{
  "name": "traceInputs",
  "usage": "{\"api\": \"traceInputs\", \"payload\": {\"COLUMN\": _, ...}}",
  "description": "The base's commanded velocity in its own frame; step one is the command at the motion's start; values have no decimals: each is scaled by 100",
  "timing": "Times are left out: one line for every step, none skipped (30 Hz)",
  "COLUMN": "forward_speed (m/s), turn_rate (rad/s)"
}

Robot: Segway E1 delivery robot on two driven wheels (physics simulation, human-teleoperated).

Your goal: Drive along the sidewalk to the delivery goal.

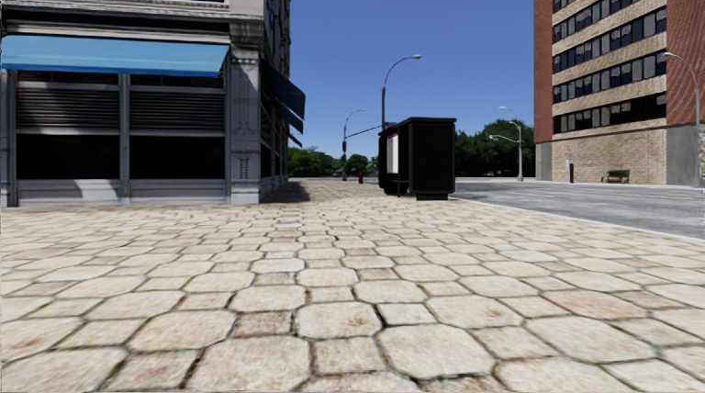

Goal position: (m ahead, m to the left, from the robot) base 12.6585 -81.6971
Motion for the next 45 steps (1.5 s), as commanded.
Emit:
{"api": "traceInputs", "payload": {"forward_speed": 200, "turn_rate": 0}}
{"api": "traceInputs", "payload": {"forward_speed": 200, "turn_rate": 0}}
{"api": "traceInputs", "payload": {"forward_speed": 200, "turn_rate": 0}}
{"api": "traceInputs", "payload": {"forward_speed": 200, "turn_rate": 0}}
{"api": "traceInputs", "payload": {"forward_speed": 200, "turn_rate": 0}}
{"api": "traceInputs", "payload": {"forward_speed": 200, "turn_rate": 0}}
{"api": "traceInputs", "payload": {"forward_speed": 200, "turn_rate": 0}}
{"api": "traceInputs", "payload": {"forward_speed": 200, "turn_rate": 0}}
{"api": "traceInputs", "payload": {"forward_speed": 200, "turn_rate": 0}}
{"api": "traceInputs", "payload": {"forward_speed": 200, "turn_rate": 0}}
{"api": "traceInputs", "payload": {"forward_speed": 200, "turn_rate": 0}}
{"api": "traceInputs", "payload": {"forward_speed": 200, "turn_rate": 0}}
{"api": "traceInputs", "payload": {"forward_speed": 200, "turn_rate": 0}}
{"api": "traceInputs", "payload": {"forward_speed": 200, "turn_rate": 0}}
{"api": "traceInputs", "payload": {"forward_speed": 200, "turn_rate": 0}}
{"api": "traceInputs", "payload": {"forward_speed": 200, "turn_rate": 0}}
{"api": "traceInputs", "payload": {"forward_speed": 200, "turn_rate": 0}}
{"api": "traceInputs", "payload": {"forward_speed": 200, "turn_rate": 0}}
{"api": "traceInputs", "payload": {"forward_speed": 200, "turn_rate": 0}}
{"api": "traceInputs", "payload": {"forward_speed": 200, "turn_rate": 0}}
{"api": "traceInputs", "payload": {"forward_speed": 200, "turn_rate": 0}}
{"api": "traceInputs", "payload": {"forward_speed": 200, "turn_rate": 0}}
{"api": "traceInputs", "payload": {"forward_speed": 200, "turn_rate": 0}}
{"api": "traceInputs", "payload": {"forward_speed": 200, "turn_rate": 0}}
{"api": "traceInputs", "payload": {"forward_speed": 200, "turn_rate": 0}}
{"api": "traceInputs", "payload": {"forward_speed": 200, "turn_rate": 0}}
{"api": "traceInputs", "payload": {"forward_speed": 200, "turn_rate": 0}}
{"api": "traceInputs", "payload": {"forward_speed": 200, "turn_rate": 0}}
{"api": "traceInputs", "payload": {"forward_speed": 200, "turn_rate": 0}}
{"api": "traceInputs", "payload": {"forward_speed": 200, "turn_rate": 0}}
{"api": "traceInputs", "payload": {"forward_speed": 200, "turn_rate": 0}}
{"api": "traceInputs", "payload": {"forward_speed": 200, "turn_rate": 0}}
{"api": "traceInputs", "payload": {"forward_speed": 200, "turn_rate": 0}}
{"api": "traceInputs", "payload": {"forward_speed": 200, "turn_rate": 0}}
{"api": "traceInputs", "payload": {"forward_speed": 200, "turn_rate": 0}}
{"api": "traceInputs", "payload": {"forward_speed": 200, "turn_rate": 0}}
{"api": "traceInputs", "payload": {"forward_speed": 200, "turn_rate": 0}}
{"api": "traceInputs", "payload": {"forward_speed": 200, "turn_rate": 0}}
{"api": "traceInputs", "payload": {"forward_speed": 200, "turn_rate": 0}}
{"api": "traceInputs", "payload": {"forward_speed": 200, "turn_rate": 0}}
{"api": "traceInputs", "payload": {"forward_speed": 200, "turn_rate": 0}}
{"api": "traceInputs", "payload": {"forward_speed": 200, "turn_rate": 0}}
{"api": "traceInputs", "payload": {"forward_speed": 200, "turn_rate": 0}}
{"api": "traceInputs", "payload": {"forward_speed": 200, "turn_rate": 0}}
{"api": "traceInputs", "payload": {"forward_speed": 200, "turn_rate": 0}}
